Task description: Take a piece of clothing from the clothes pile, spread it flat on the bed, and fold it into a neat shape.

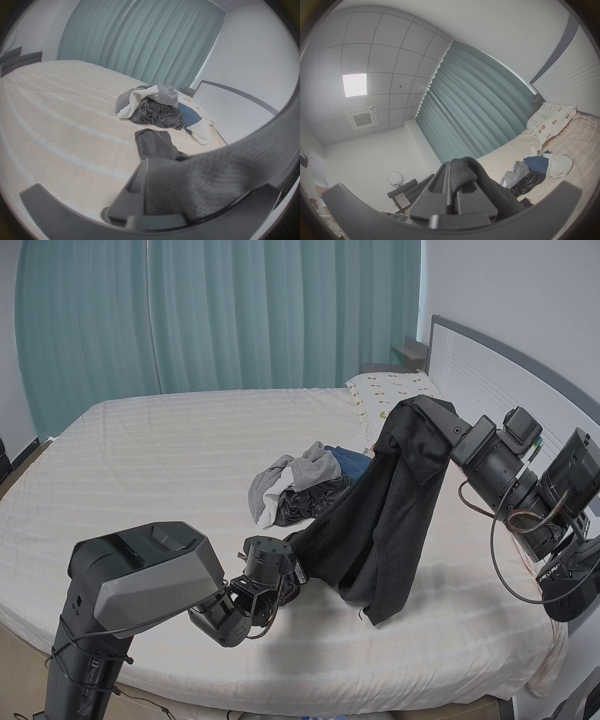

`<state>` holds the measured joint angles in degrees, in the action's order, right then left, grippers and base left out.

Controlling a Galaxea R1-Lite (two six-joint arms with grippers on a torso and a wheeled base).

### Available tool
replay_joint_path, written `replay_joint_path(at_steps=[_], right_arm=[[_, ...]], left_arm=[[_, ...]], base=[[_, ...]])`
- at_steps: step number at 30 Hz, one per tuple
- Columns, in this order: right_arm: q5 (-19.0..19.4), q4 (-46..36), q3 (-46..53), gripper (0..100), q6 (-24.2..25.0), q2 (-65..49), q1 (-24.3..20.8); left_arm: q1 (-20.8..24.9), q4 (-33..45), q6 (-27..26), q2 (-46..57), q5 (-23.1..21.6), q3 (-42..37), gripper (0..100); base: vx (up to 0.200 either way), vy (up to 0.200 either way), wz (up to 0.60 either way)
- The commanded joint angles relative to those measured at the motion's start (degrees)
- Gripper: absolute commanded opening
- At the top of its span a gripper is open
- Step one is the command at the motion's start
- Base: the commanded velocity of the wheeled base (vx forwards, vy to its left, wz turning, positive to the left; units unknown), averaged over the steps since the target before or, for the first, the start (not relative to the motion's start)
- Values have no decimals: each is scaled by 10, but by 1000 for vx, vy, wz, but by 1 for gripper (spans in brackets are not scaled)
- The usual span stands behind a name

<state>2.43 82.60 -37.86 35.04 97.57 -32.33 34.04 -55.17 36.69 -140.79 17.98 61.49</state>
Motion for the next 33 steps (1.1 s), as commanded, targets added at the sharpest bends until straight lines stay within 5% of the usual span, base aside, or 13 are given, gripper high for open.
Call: replay_joint_path(at_steps=[1,13,21,33], right_arm=[[0,1,15,0,3,33,12],[-12,16,53,0,50,104,28],[-45,33,60,0,45,145,31],[-82,35,74,0,3,139,30]], left_arm=[[-9,0,38,120,-37,-67,0],[-27,-5,82,348,-61,-245,0],[-30,-5,144,395,-55,-304,0],[-35,-6,152,446,-59,-367,0]], base=[[0,0,0],[0,0,0],[0,0,0],[-67,0,0]])
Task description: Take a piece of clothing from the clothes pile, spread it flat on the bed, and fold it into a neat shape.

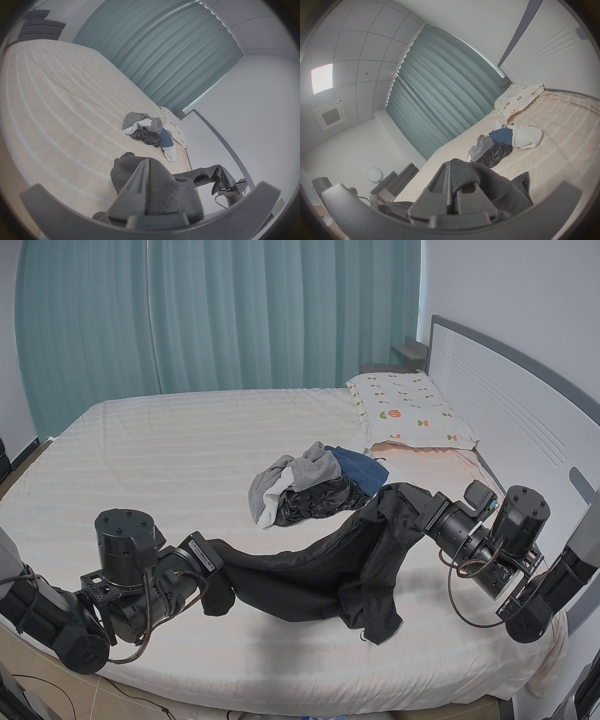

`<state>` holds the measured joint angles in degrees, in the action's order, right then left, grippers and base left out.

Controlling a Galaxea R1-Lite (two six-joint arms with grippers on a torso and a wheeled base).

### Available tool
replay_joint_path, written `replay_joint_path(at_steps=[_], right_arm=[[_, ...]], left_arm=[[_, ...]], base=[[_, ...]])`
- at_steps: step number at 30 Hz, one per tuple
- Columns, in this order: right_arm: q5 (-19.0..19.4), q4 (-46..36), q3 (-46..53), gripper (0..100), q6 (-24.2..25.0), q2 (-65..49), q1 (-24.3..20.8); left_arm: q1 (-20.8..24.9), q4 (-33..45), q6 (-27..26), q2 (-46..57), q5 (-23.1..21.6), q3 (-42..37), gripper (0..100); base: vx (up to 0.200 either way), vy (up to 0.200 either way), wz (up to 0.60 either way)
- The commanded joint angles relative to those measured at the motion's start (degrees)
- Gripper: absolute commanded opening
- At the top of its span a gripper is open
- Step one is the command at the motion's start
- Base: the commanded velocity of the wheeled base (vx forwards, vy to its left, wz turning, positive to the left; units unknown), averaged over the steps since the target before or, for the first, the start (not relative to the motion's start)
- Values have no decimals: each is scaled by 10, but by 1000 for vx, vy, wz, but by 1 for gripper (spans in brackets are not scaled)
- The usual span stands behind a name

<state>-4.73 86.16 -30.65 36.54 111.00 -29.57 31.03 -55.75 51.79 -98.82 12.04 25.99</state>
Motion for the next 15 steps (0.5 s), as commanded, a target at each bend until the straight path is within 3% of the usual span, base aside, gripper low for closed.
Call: replay_joint_path(at_steps=[1,8,15], right_arm=[[-16,0,0,0,-16,5,2],[-24,-1,2,0,-26,6,2],[-23,1,3,0,-27,5,-14]], left_arm=[[-4,-1,1,28,0,-16,0],[-5,0,30,30,-3,-31,0],[-14,0,49,51,-2,-33,0]], base=[[-200,0,0],[-200,0,0],[0,0,0]])
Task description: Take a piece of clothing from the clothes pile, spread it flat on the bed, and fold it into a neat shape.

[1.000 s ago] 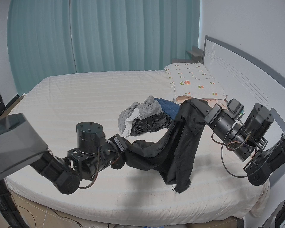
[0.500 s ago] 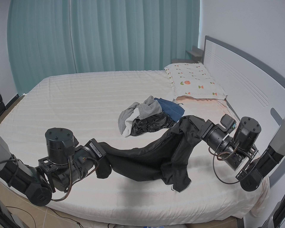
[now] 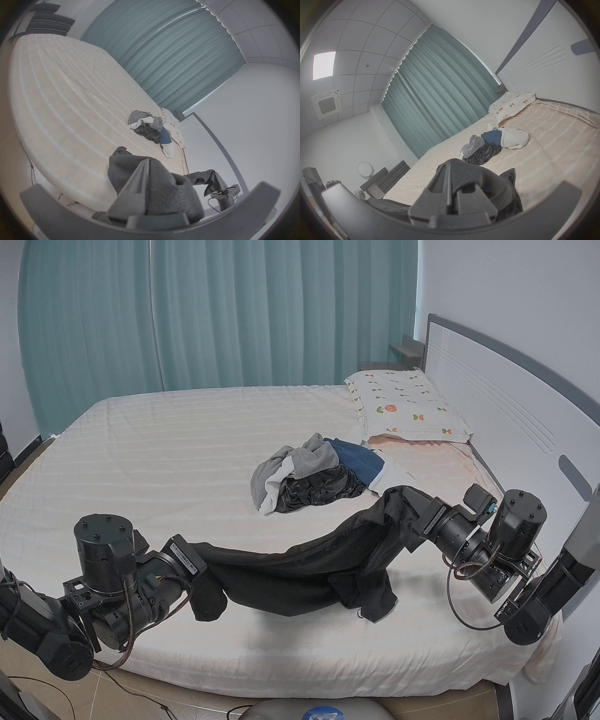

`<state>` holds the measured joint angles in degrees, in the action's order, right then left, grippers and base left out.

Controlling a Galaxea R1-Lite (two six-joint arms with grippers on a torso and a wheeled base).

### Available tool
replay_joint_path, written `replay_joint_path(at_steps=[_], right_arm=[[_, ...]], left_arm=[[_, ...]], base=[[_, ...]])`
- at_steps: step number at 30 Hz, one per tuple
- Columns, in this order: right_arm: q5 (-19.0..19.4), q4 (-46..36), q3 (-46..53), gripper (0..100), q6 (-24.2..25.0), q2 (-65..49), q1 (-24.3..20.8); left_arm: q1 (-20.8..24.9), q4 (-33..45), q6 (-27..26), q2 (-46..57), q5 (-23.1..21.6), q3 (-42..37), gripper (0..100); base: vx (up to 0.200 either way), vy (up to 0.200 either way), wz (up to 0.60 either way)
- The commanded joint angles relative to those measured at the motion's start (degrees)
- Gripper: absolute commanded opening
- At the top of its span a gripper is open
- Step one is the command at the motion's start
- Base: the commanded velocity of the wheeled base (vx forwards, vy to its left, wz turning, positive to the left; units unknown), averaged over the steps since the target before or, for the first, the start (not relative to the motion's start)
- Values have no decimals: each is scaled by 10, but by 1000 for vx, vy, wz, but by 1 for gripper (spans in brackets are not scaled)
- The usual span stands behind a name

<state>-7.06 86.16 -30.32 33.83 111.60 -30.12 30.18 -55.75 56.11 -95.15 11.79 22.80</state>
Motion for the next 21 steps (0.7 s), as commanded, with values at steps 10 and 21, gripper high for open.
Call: replay_joint_path(at_steps=[10,21], right_arm=[[0,1,-6,0,0,0,-23],[6,1,-17,0,0,-2,-20]], left_arm=[[-14,6,12,28,5,4,0],[-26,14,13,35,6,11,0]], base=[[0,0,0],[0,0,0]])
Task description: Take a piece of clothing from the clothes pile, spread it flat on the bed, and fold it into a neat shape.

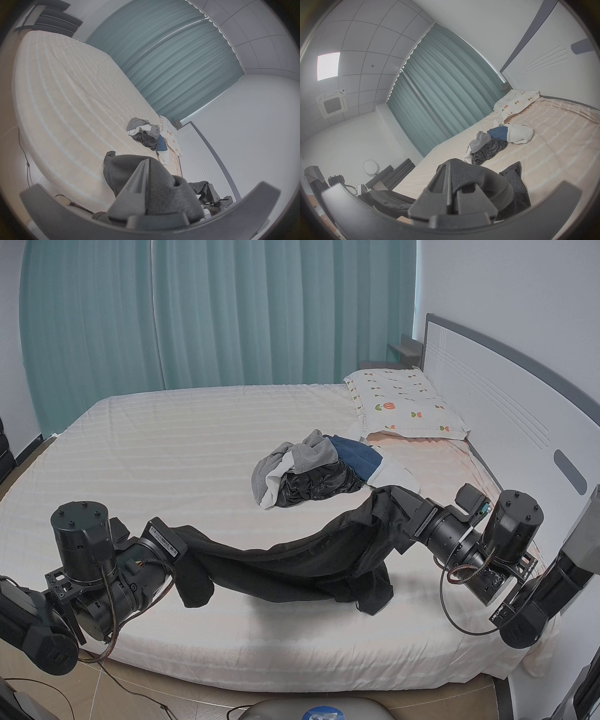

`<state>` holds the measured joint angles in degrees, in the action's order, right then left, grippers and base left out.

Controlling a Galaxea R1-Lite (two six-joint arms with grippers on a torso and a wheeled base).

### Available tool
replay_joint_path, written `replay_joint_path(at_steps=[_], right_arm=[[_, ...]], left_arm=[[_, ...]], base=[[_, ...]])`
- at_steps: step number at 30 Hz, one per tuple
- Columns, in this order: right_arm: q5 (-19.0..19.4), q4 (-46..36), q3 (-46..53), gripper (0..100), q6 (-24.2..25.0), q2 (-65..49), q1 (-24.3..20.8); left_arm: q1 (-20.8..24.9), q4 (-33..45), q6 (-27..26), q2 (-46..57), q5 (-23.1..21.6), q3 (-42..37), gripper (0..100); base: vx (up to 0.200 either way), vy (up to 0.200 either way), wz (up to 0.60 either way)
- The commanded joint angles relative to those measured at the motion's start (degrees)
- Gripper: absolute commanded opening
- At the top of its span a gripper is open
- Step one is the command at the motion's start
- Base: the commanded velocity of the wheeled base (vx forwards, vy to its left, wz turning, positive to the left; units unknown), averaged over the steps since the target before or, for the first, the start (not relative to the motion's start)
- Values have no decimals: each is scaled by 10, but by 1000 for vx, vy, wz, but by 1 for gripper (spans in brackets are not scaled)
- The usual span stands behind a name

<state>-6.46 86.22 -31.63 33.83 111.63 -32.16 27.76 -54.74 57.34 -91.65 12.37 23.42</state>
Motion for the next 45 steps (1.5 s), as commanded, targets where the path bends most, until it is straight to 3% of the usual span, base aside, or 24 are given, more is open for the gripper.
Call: replay_joint_path(at_steps=[1,8,16,26,45], right_arm=[[0,0,-4,0,0,-4,3],[0,0,-4,0,1,-4,21],[-3,0,-4,0,0,-19,25],[-4,0,-8,0,1,-18,28],[-6,1,-5,0,2,-12,26]], left_arm=[[-2,11,0,0,1,8,0],[-24,38,18,16,-11,20,0],[-51,38,16,18,-12,37,0],[-51,31,17,-32,-12,41,0],[-45,31,16,-30,-12,39,0]], base=[[0,0,0],[0,0,0],[0,200,0],[0,200,0],[0,200,0]])
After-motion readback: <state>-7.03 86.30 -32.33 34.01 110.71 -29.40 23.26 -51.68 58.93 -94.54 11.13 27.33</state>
